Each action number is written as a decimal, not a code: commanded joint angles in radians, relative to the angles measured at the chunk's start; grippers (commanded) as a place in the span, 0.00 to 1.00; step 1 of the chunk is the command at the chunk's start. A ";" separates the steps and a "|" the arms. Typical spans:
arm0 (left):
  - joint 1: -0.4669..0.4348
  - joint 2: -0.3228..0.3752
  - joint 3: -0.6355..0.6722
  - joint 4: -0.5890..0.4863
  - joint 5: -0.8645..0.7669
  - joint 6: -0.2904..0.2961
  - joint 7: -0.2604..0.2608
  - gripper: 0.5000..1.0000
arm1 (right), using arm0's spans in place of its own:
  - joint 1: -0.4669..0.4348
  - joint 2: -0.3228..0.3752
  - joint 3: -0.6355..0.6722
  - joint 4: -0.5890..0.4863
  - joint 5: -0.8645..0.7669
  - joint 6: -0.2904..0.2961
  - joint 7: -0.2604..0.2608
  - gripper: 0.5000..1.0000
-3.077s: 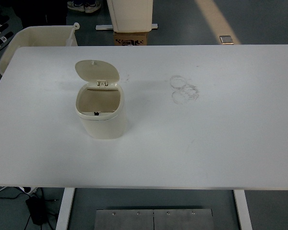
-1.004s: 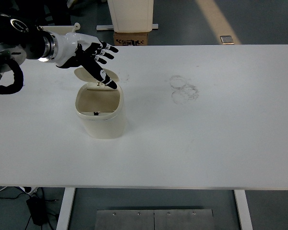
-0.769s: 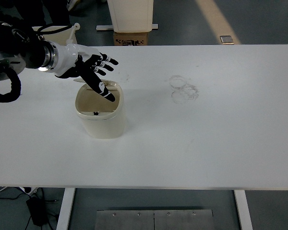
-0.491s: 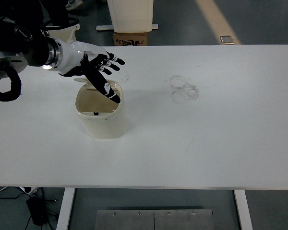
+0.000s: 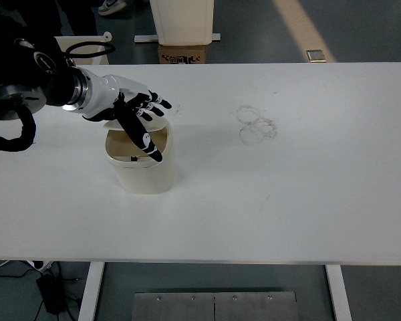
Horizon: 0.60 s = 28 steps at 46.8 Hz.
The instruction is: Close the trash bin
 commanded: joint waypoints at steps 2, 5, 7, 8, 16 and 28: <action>0.031 -0.003 0.007 0.001 0.000 0.001 0.000 1.00 | 0.001 0.000 -0.001 0.000 0.000 0.000 0.000 0.98; 0.051 -0.005 0.014 0.001 0.000 0.001 0.000 1.00 | 0.001 0.000 -0.001 0.000 0.000 0.000 0.000 0.98; 0.059 -0.006 0.014 0.001 0.000 0.003 0.000 1.00 | 0.001 0.000 0.001 0.000 0.000 0.000 0.000 0.98; 0.059 -0.008 0.014 0.001 0.000 0.003 0.000 1.00 | 0.001 0.000 0.001 0.000 0.000 0.000 0.000 0.98; 0.061 -0.016 0.015 0.001 0.000 0.004 0.000 1.00 | 0.001 0.000 0.001 0.000 0.000 0.000 0.000 0.98; 0.064 -0.016 0.015 0.000 0.000 0.007 -0.002 1.00 | 0.001 0.000 -0.001 0.000 0.000 0.000 0.000 0.98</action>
